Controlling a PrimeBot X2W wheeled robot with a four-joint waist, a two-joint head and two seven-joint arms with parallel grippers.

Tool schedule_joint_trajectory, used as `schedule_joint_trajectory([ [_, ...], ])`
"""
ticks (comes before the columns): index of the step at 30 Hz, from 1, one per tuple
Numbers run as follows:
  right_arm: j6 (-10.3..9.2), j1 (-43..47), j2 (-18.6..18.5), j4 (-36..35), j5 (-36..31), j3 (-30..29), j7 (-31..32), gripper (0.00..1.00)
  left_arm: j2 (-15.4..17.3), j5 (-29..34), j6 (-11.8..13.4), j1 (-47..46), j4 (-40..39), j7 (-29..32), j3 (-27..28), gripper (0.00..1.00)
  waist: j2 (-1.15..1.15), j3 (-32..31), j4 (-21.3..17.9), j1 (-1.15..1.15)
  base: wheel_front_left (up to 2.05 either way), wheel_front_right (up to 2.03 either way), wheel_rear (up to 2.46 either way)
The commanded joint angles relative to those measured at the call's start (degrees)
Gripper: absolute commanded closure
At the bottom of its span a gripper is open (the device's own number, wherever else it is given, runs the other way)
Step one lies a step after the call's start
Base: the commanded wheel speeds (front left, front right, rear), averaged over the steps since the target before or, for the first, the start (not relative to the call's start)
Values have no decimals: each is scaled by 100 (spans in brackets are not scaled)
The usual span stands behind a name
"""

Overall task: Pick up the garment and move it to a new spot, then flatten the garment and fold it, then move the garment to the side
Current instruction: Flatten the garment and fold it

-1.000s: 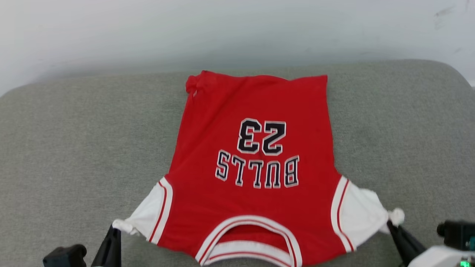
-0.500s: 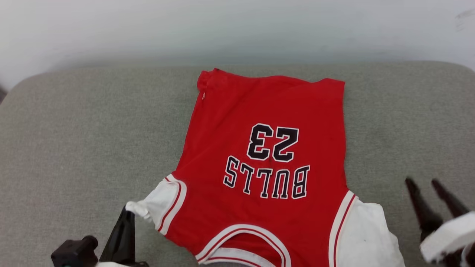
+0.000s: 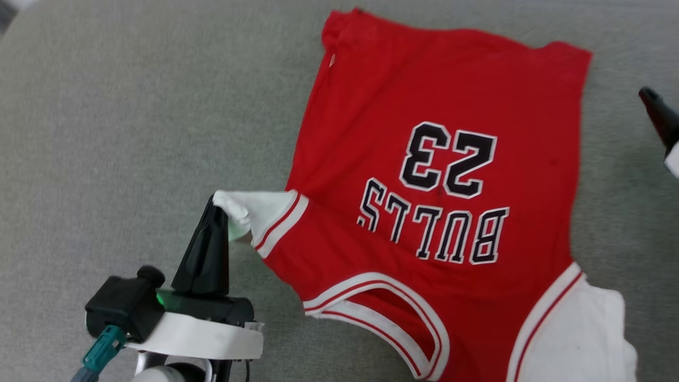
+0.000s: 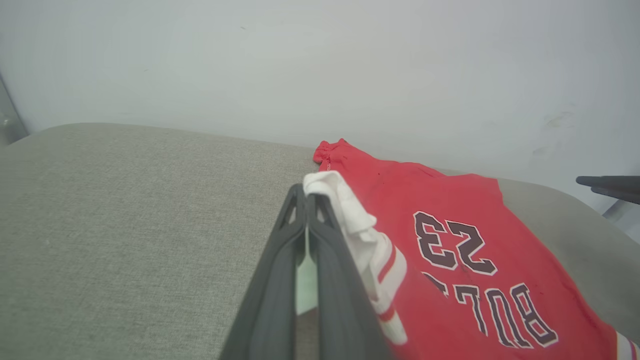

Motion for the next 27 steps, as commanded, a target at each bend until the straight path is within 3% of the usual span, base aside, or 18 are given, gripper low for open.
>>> schedule_joint_trajectory([
  [1,-3,-423,-87,217,-103,4,301,0,-76,54,-61,-208,-23,-59,-57,100,0,644,427,-1,0,0,0],
  [7,-2,-1726,-55,781,-425,-93,1319,0,-271,146,-232,-617,26,-165,-202,100,0,1226,656,-1,0,0,0],
  [11,-3,-2194,-3,924,-637,-177,1528,0,-356,157,-320,-777,81,-191,-272,100,0,1467,746,-1,0,0,0],
  [19,-3,-2169,346,1673,-1000,-304,2356,0,-503,176,-440,-946,323,-286,-299,100,0,1595,864,-1,0,0,0],
  [20,-3,-2090,371,1773,-1049,-350,2506,64,-514,172,-444,-942,355,-296,-301,100,0,1560,872,-1,0,0,0],
  [21,-6,-2025,390,1827,-1094,-401,2615,100,-522,162,-453,-931,385,-301,-301,100,0,1521,877,-1,0,0,0],
  [27,-4,-2033,322,1583,-1227,-626,2580,100,-504,105,-435,-764,594,-320,-263,100,0,1099,795,-1,0,0,0],
])
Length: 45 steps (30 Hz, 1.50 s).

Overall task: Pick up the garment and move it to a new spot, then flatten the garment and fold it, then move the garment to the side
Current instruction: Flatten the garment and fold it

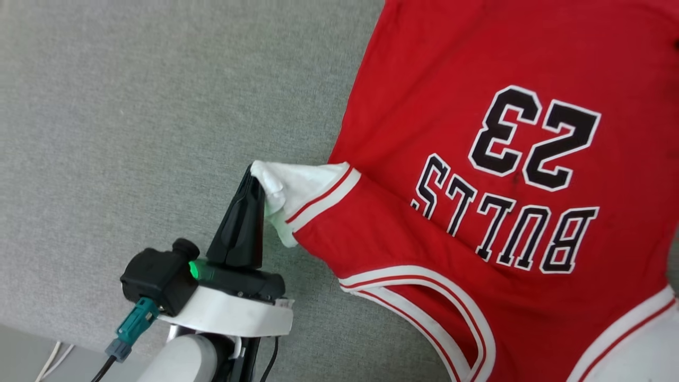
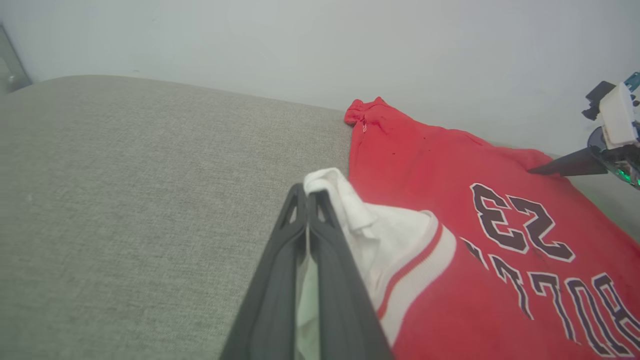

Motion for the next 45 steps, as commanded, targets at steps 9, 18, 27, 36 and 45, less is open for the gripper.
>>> schedule_joint_trajectory([
  [9,-6,1141,-444,-817,276,708,65,100,282,-156,250,610,236,121,244,100,0,-1251,-589,-1,0,0,0],
  [18,-6,3581,-937,-2438,893,920,361,100,610,-329,579,1391,115,410,454,100,0,-2210,-1215,-1,0,0,0],
  [27,-6,6710,-32,-3716,1031,100,668,100,788,-497,705,1948,157,599,513,100,0,-2713,-1523,-1,0,0,0],
  [36,-5,7287,732,-3959,1018,-26,-526,0,876,-421,762,1961,88,745,411,100,0,-2740,-1658,-1,0,0,0],
  [45,-5,6341,694,-3949,971,-84,-3398,0,902,-352,787,1774,-77,817,363,100,0,-2586,-1654,-1,0,0,0],
])
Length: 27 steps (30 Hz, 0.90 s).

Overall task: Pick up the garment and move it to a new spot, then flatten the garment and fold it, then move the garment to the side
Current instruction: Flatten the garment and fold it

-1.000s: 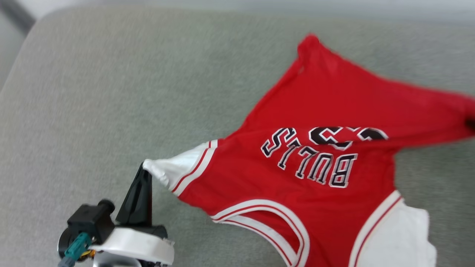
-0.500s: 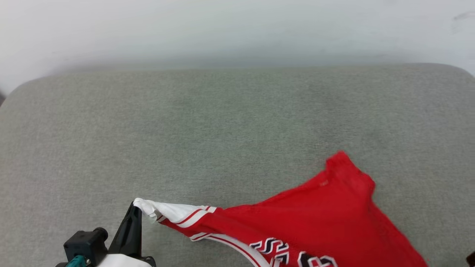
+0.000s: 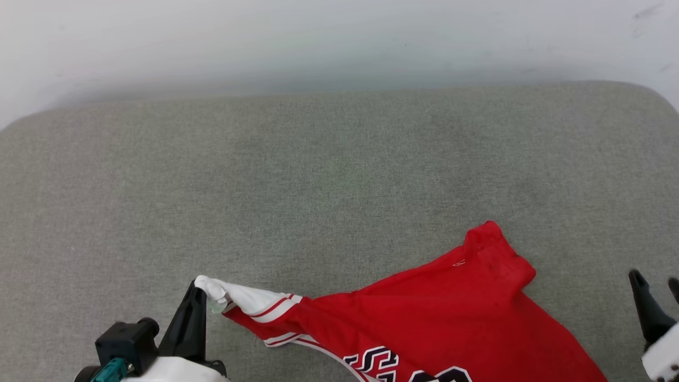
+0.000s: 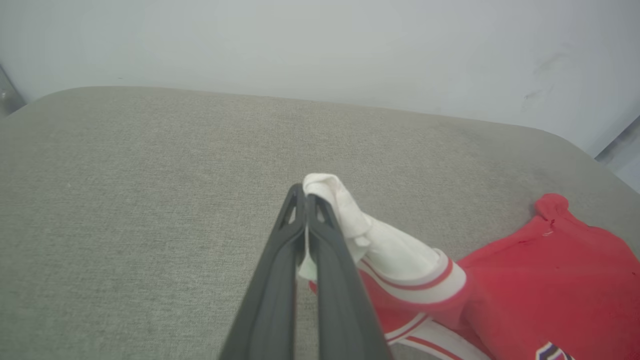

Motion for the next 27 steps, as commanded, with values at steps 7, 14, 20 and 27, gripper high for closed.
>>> schedule_joint_trajectory([
  [7,-4,-1273,-719,425,365,808,630,0,9,128,-41,-437,-161,-2,-27,100,0,577,168,1,0,0,0],
  [14,-4,-2181,-1009,401,391,1338,2867,0,-144,178,-193,-829,-57,-83,-152,100,0,975,446,1,0,0,0],
  [20,-3,-2742,-874,691,153,1651,3768,0,-366,220,-381,-1283,142,-220,-306,100,0,1397,753,1,0,0,0],
  [27,-4,-2762,-711,1552,104,1949,4056,0,-553,165,-535,-1529,449,-394,-393,100,0,1640,926,1,0,0,0],
])
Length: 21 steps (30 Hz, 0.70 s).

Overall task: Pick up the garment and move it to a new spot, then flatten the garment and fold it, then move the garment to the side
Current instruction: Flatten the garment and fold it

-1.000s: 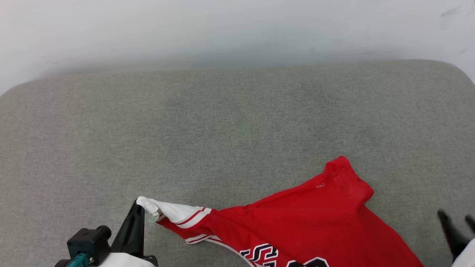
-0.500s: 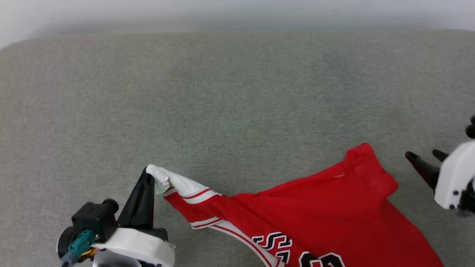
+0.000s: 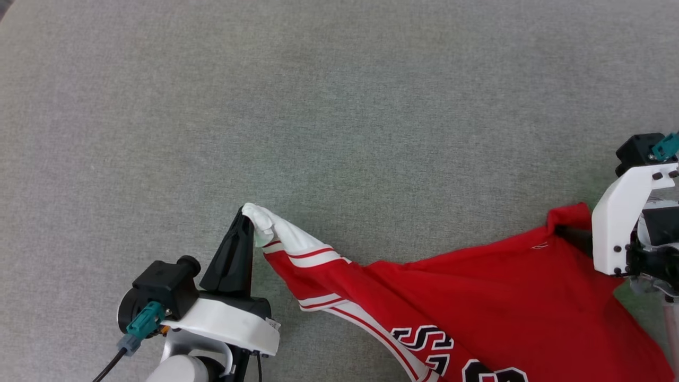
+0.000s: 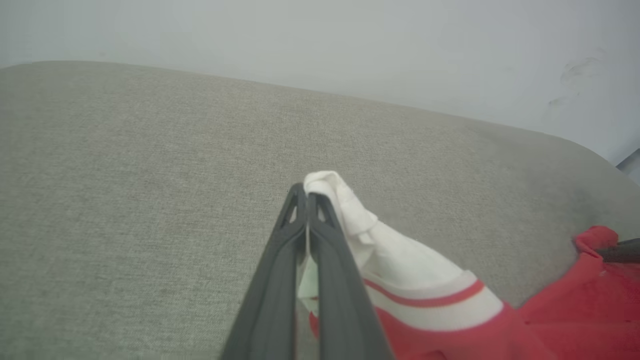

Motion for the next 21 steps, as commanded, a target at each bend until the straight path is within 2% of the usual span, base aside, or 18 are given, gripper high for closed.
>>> schedule_joint_trajectory([
  [1,-4,189,137,306,7,137,59,42,-7,-14,-30,-74,36,-29,1,100,0,20,43,-1,0,0,0],
  [2,-3,218,161,395,13,168,84,100,-13,-27,-32,-71,72,-50,1,100,0,6,42,-1,0,0,0],
  [4,-3,272,190,473,53,225,158,100,-18,-48,-45,-54,138,-73,15,100,0,-41,25,-1,0,0,0],
  [10,-3,44,123,244,107,301,-205,100,139,-94,-79,51,222,-66,101,100,0,-372,-163,-1,0,0,0],
  [16,-3,-38,25,-108,99,390,-1123,100,419,-244,1,125,118,1,416,100,0,-1041,-393,-1,0,0,0],
  [21,-3,52,-43,-442,1,351,-1857,100,785,-308,-7,-128,-29,195,740,100,0,-1493,-538,-1,0,0,0],
])
